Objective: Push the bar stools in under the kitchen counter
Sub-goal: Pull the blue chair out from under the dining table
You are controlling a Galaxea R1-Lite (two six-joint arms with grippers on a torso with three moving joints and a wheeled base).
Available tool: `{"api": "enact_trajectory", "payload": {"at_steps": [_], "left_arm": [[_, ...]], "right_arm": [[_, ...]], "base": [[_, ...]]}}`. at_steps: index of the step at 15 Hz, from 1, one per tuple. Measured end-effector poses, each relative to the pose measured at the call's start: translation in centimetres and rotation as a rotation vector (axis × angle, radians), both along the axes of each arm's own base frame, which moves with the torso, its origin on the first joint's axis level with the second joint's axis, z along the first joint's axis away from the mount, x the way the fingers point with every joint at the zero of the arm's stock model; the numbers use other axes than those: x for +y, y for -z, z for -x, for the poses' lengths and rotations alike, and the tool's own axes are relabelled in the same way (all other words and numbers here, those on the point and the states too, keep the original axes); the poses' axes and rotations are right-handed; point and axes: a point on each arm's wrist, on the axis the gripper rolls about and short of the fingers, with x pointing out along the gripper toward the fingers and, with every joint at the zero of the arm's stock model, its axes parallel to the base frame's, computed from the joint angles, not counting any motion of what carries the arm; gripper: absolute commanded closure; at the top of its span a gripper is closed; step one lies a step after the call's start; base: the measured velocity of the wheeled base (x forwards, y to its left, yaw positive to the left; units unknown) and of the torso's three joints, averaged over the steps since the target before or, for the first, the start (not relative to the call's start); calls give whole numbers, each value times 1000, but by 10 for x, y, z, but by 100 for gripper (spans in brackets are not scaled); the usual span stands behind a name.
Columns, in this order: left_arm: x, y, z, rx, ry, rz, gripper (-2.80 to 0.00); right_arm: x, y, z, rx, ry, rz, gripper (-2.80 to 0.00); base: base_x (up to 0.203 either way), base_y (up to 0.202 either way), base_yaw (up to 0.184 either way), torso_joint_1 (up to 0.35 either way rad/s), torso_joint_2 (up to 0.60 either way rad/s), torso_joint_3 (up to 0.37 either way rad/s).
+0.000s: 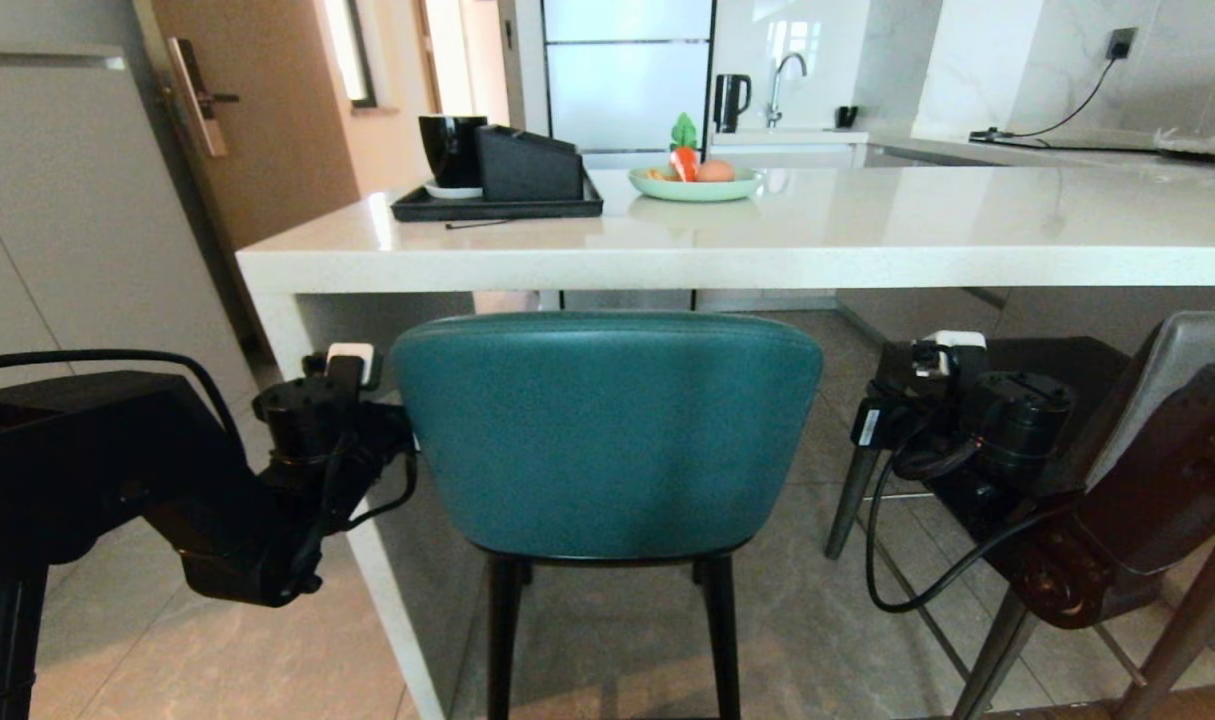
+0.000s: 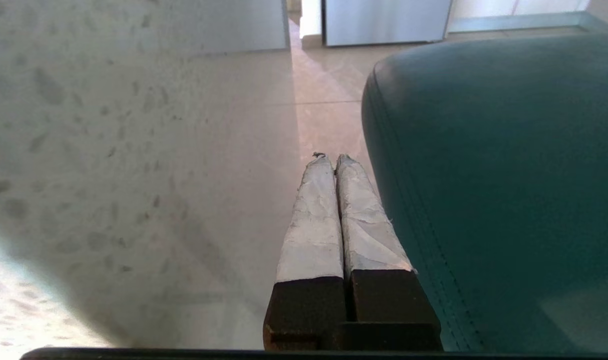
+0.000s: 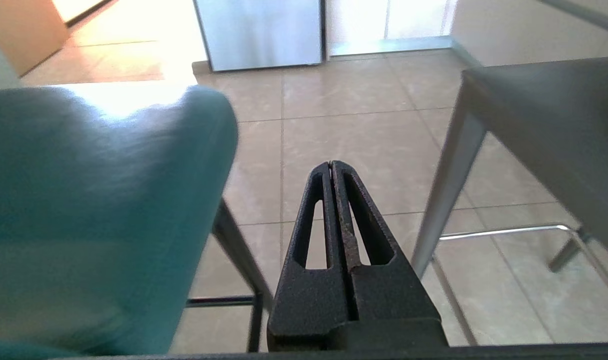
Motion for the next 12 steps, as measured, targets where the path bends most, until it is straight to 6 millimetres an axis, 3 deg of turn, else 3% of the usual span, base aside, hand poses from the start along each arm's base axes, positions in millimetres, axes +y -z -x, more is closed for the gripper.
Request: {"api": "enact_trajectory", "payload": {"at_steps": [6,9,12], "left_arm": [[-37,-2,15,17,96,-2,0],[-30,-4,13,10,58,-2,0],[-19,-11,0,-22,-13,5,0]], "right_arm": [[3,-4,-16,-46,24,-10,0],[5,-3,-22,-53,24,-11,0],[5,0,-30,-60,32,-12,0]], "base": [[0,0,0,0,0,0],[0,0,0,0,0,0],[0,0,0,0,0,0]]}}
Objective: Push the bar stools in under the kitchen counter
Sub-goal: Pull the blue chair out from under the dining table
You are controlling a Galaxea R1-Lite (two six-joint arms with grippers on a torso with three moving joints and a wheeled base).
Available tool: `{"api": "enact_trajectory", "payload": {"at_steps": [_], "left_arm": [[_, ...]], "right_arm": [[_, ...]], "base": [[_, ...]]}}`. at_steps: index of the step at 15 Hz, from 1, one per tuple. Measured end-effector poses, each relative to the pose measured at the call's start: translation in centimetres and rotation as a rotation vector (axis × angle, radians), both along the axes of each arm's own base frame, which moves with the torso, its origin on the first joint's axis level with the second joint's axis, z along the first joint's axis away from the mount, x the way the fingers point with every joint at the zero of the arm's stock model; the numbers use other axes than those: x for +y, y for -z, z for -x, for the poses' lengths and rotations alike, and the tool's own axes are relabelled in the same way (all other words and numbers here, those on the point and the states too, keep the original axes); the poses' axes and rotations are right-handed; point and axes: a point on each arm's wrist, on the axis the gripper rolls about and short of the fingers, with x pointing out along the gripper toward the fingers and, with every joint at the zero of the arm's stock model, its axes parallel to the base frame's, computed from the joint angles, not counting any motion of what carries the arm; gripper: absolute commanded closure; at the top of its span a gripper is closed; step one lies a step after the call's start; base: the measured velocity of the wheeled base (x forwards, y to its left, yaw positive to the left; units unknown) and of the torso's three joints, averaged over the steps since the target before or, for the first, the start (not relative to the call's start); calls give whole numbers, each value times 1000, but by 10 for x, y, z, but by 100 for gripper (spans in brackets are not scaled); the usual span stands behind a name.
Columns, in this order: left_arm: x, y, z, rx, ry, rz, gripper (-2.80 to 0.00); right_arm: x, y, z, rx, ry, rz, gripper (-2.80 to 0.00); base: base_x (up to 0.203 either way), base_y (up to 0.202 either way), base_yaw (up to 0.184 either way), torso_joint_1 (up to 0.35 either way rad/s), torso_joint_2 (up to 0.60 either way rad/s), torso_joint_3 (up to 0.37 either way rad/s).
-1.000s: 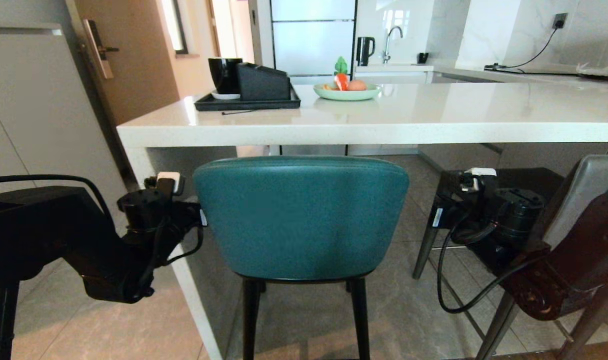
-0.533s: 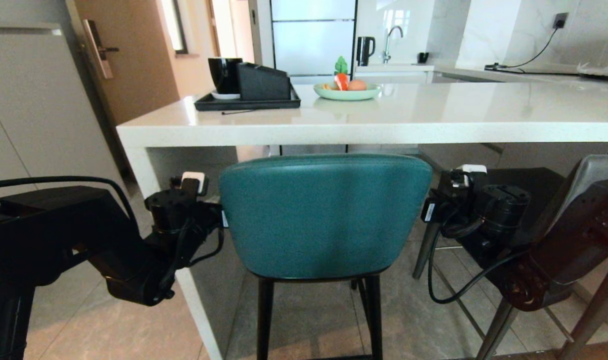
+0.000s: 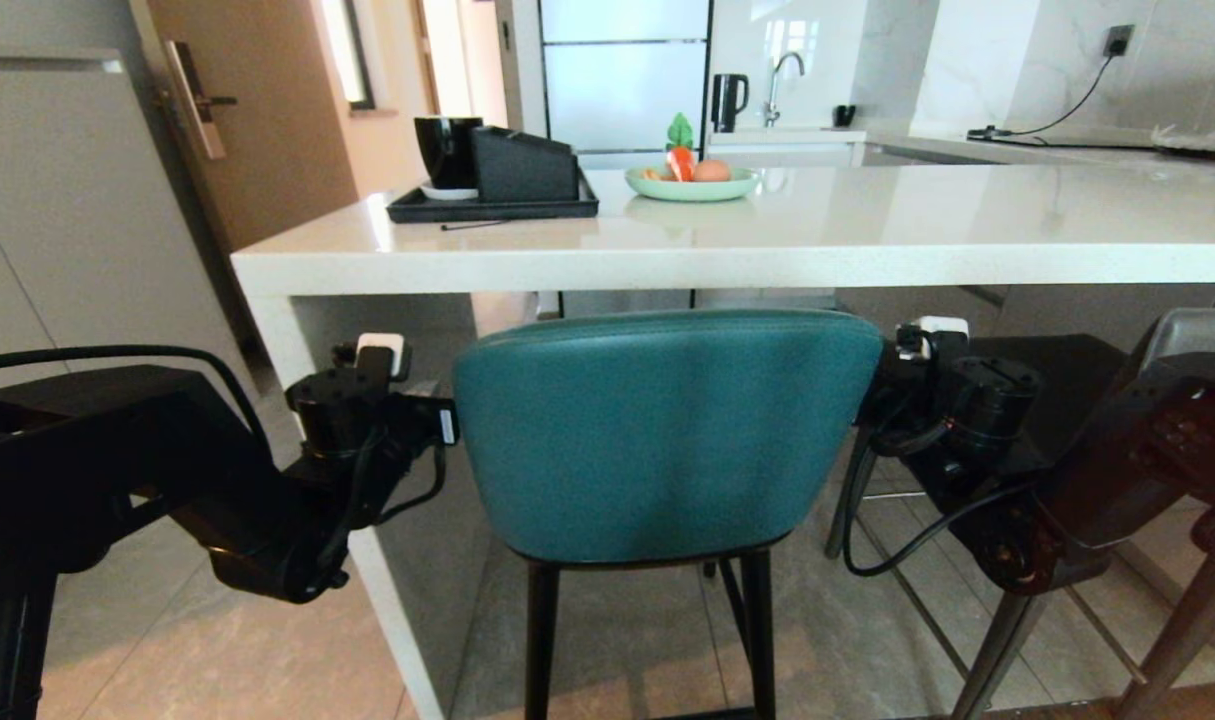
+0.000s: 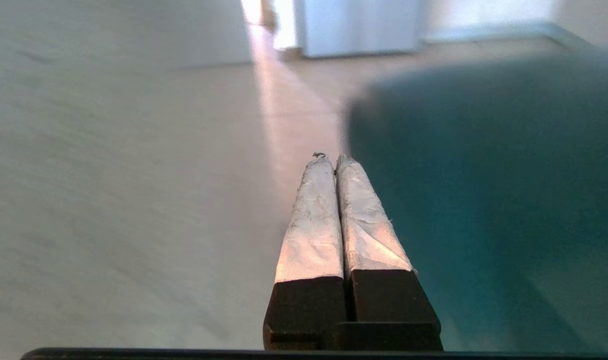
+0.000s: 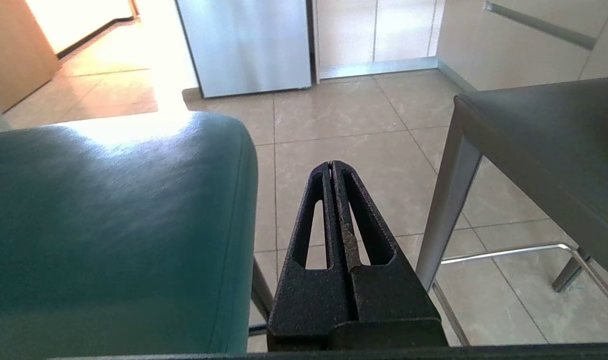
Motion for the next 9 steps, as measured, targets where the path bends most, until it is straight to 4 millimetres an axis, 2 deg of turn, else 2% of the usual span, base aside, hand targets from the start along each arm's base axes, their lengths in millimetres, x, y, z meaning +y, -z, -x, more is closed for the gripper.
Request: {"api": "enact_trajectory", "payload": {"at_steps": [4,9], "left_arm": [[1,-3,-12,-8,-44,1,0],[-24,2,4,20,1,4,0]], "right_arm": [[5,5,-8,-6,14,-3,0],[20,8,-7,-4,-22,5,0]], "base": [[0,0,0,0,0,0],[0,0,0,0,0,0]]}}
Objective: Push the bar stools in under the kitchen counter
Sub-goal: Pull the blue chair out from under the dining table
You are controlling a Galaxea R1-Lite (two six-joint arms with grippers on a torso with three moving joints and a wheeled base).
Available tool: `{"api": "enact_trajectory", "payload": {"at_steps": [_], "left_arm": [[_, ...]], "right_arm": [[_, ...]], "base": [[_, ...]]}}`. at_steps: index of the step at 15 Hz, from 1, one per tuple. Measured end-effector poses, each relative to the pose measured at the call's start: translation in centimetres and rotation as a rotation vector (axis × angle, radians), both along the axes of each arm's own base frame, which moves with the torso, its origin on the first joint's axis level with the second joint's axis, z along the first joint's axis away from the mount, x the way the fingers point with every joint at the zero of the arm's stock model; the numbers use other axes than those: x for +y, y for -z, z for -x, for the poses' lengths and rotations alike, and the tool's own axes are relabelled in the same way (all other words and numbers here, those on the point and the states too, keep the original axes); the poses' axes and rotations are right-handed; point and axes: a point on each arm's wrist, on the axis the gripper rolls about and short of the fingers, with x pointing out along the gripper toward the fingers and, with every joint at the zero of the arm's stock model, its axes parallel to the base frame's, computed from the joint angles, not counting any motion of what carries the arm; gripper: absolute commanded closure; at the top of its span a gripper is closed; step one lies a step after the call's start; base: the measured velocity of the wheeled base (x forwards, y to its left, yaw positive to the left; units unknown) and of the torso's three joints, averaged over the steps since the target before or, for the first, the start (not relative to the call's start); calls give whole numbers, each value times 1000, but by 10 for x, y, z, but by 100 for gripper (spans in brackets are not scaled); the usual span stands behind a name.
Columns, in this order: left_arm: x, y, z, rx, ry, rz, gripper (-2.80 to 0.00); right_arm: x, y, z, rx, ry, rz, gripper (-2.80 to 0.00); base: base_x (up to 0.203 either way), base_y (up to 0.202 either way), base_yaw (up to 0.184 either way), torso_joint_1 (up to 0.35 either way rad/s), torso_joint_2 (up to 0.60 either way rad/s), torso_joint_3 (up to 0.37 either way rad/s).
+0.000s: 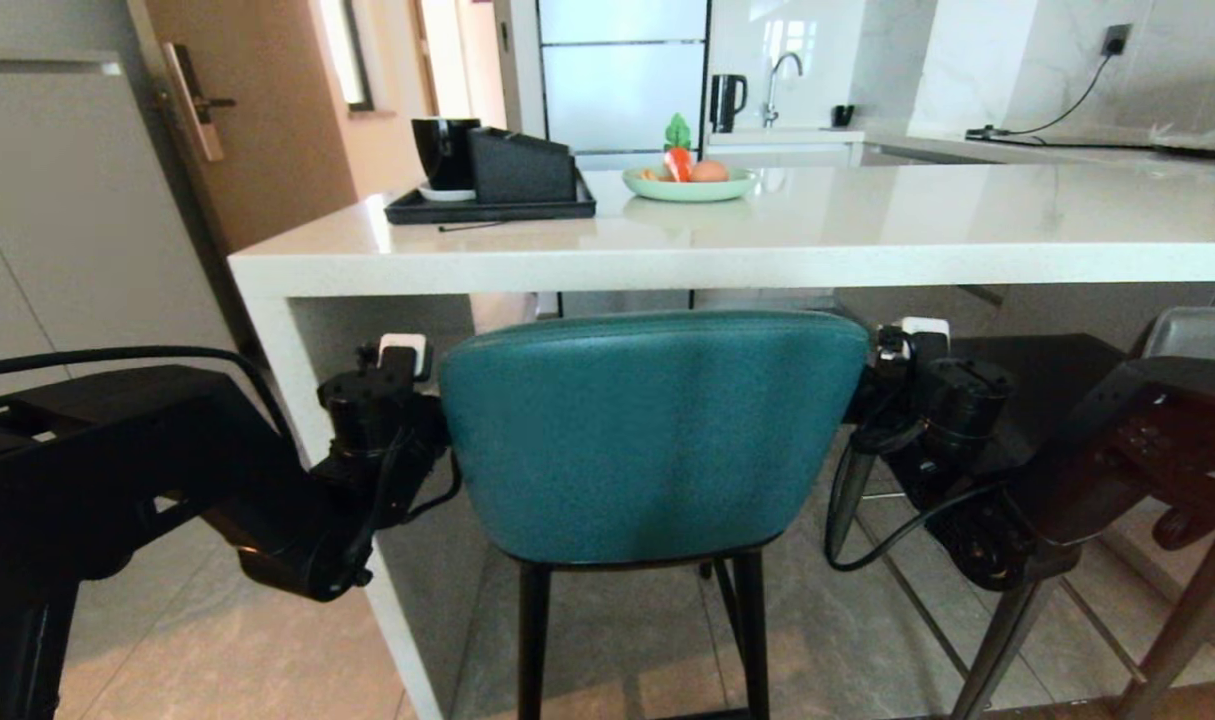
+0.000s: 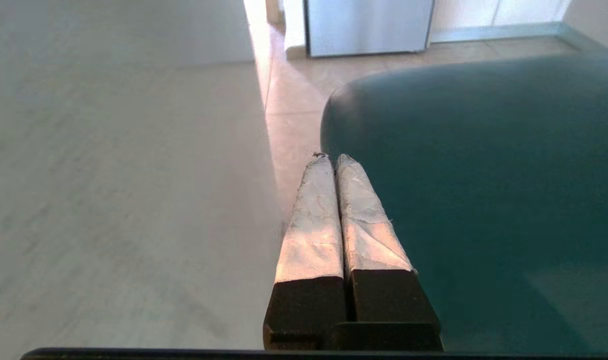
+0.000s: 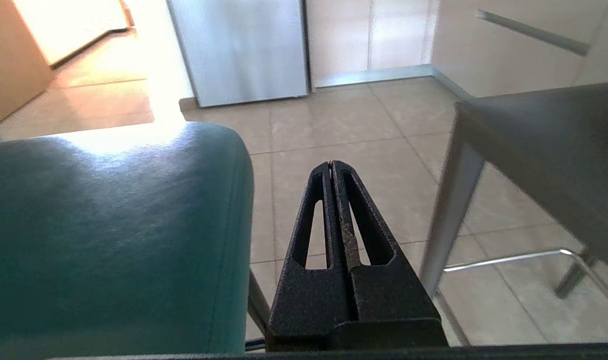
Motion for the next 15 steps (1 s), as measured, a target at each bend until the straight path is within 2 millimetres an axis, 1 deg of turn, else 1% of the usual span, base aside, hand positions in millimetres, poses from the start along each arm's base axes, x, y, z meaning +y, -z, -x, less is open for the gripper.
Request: {"api": "enact_trajectory", "payload": {"at_steps": [4,6,8,12,15], "left_arm": [[-5,1,9,16,17,-5,0],[-5,2,11,22,22,-7,0],[-3,2,17,37,30,-11,0],[1,4,24,60,27,-17,0],[1,4,27,65,48,-20,0]], "right_arm": [[3,4,-5,-3,-6,31,0],[8,5,-4,0,-14,32,0],[12,7,3,12,-26,35,0],[23,6,29,24,-64,39,0],[25,4,35,29,-67,40,0]], "base": [[0,0,0,0,0,0],[0,0,0,0,0,0],[0,0,0,0,0,0],[0,0,0,0,0,0],[0,0,0,0,0,0]]}}
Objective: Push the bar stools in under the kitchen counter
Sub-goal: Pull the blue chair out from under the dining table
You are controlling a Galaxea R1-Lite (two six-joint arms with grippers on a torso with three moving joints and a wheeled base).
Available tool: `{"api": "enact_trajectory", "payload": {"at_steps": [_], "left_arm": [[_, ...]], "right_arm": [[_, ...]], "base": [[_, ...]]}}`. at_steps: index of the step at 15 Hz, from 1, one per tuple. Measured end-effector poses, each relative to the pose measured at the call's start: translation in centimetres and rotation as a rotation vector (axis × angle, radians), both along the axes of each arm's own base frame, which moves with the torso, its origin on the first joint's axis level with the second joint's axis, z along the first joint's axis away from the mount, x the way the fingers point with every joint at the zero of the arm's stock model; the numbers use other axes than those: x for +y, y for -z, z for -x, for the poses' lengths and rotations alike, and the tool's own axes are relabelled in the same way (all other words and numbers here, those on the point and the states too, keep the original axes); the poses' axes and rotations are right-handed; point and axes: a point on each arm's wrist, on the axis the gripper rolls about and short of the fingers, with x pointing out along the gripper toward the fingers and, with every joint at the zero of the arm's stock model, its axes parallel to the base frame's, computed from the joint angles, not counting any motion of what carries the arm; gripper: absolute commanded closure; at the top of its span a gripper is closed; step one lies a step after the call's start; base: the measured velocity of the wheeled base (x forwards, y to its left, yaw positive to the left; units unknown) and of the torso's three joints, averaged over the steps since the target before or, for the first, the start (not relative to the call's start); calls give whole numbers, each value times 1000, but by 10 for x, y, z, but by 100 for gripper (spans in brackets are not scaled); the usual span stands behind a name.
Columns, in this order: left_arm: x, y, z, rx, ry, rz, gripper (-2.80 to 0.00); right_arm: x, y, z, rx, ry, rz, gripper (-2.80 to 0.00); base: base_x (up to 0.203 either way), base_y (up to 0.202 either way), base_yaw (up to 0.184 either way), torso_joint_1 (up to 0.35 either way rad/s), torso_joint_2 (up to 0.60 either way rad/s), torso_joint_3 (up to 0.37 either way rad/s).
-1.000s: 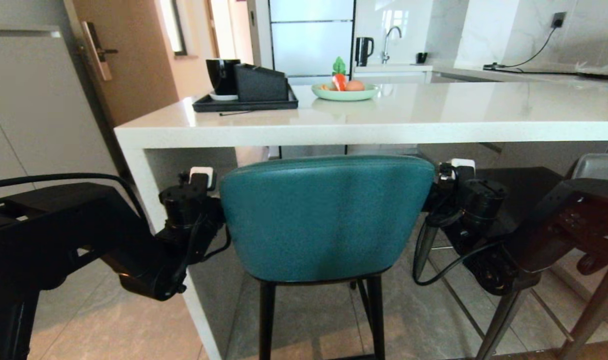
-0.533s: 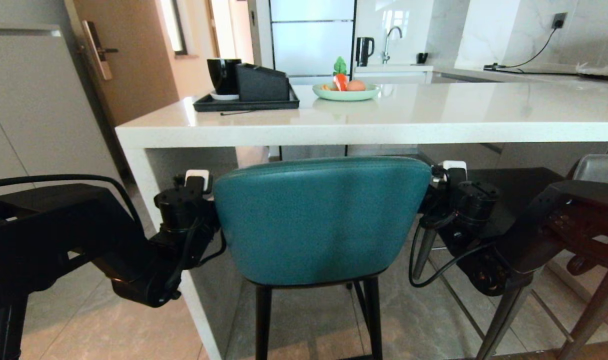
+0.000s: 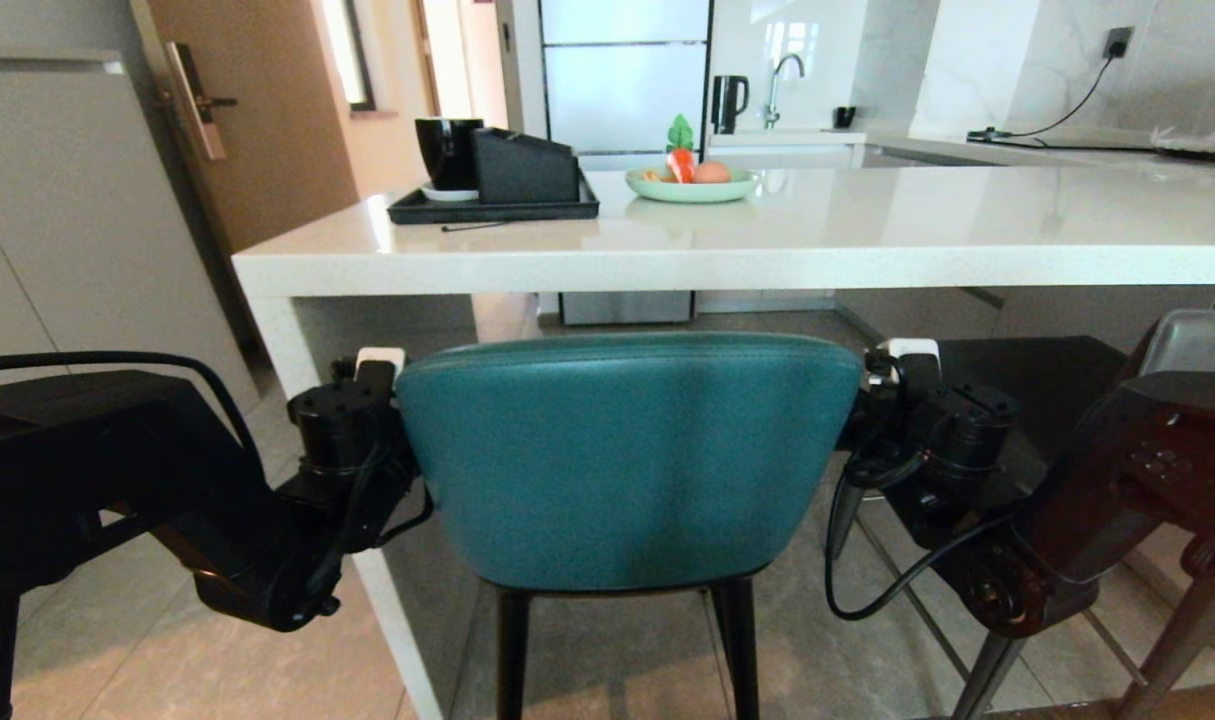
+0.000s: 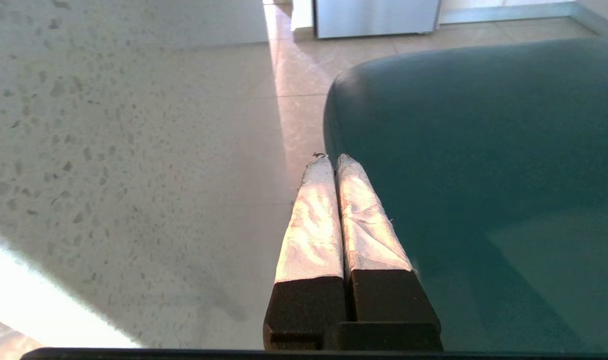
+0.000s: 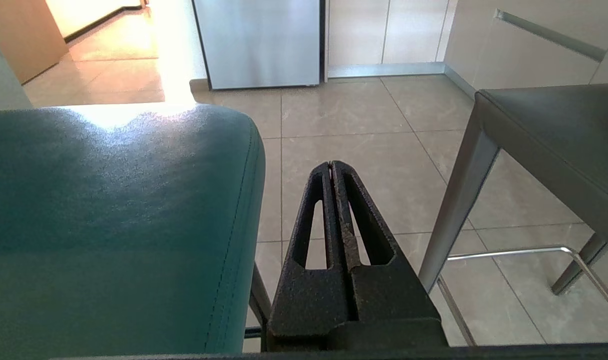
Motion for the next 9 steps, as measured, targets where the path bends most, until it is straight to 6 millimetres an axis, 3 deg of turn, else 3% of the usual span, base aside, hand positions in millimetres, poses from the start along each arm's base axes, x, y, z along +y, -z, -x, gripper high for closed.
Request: {"api": "enact_trajectory", "payload": {"at_steps": [7,9], "left_arm": [[-2,2,5,15,19,-3,0],[-2,1,5,11,20,-1,0]], "right_arm": [[1,-1,2,1,-2,-1,0],[1,-1,1,-3,-1,-4,0]], "base": [[0,0,0,0,0,0],[-136,0,1,10,5,-4]]}}
